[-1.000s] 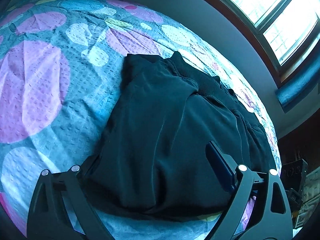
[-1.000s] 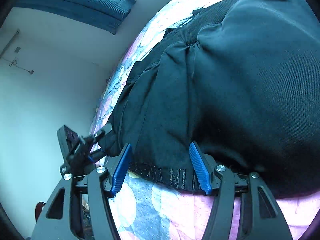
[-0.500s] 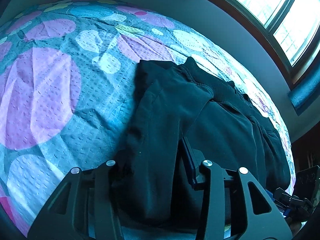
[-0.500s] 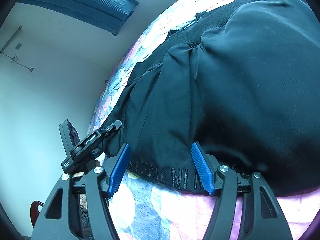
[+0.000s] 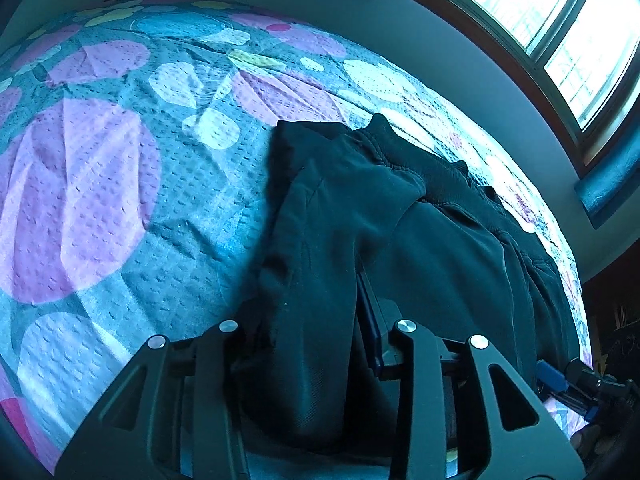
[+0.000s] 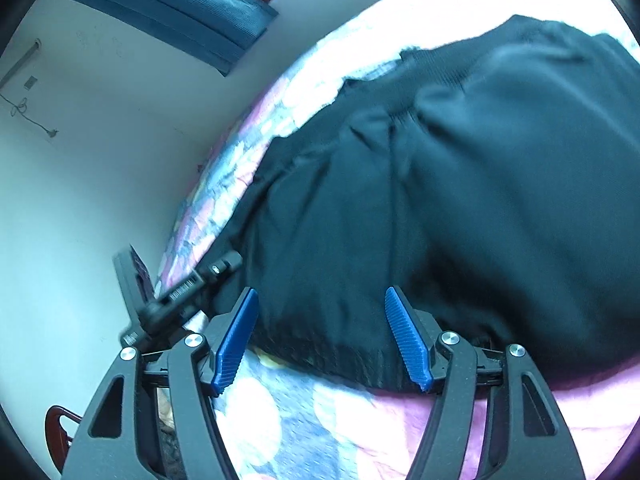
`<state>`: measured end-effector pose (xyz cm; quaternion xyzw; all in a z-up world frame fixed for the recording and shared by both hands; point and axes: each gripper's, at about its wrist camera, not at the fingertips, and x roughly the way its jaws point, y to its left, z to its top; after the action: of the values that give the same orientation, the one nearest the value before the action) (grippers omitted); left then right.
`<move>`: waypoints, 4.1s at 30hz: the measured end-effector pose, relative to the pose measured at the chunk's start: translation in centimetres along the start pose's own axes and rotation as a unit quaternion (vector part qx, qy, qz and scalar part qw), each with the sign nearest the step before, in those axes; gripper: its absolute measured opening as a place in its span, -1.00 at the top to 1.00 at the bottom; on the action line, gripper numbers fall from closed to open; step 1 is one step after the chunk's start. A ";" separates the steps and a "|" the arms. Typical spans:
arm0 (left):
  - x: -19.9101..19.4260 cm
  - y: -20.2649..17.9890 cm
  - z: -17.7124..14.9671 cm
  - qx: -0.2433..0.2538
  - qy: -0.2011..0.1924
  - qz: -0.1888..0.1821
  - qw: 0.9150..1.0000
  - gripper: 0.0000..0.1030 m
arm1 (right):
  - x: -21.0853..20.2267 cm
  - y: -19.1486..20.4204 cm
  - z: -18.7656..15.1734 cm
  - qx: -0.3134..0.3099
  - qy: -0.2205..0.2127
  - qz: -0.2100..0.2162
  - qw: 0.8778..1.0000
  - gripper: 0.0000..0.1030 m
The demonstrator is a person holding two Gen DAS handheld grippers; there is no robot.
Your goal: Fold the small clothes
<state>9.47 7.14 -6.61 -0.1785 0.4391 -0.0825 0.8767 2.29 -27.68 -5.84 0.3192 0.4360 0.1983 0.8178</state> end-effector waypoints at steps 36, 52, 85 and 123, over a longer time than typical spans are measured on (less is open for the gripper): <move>0.5 -1.0 0.3 0.014 0.007 -0.006 1.000 -0.12 | 9.0 -3.0 13.0 0.035 0.011 -0.060 0.998 -0.28; 1.1 -1.1 0.6 0.017 0.007 0.002 1.000 -0.10 | 0.6 1.3 -0.3 -0.022 0.023 -0.011 0.999 -0.28; -4.0 -32.4 -3.8 0.300 -0.101 -0.017 0.948 0.81 | -12.7 -8.0 -1.6 0.045 -0.128 -0.060 0.989 -0.37; -3.8 -20.8 -12.3 0.271 -0.093 0.038 0.957 -0.42 | -12.5 -8.2 2.5 0.085 -0.099 0.008 0.991 -0.37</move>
<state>-2.40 -13.88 -2.55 0.0757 0.3232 -0.1483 0.9316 -1.99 -42.00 -3.21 0.4090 0.3653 0.1347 0.8253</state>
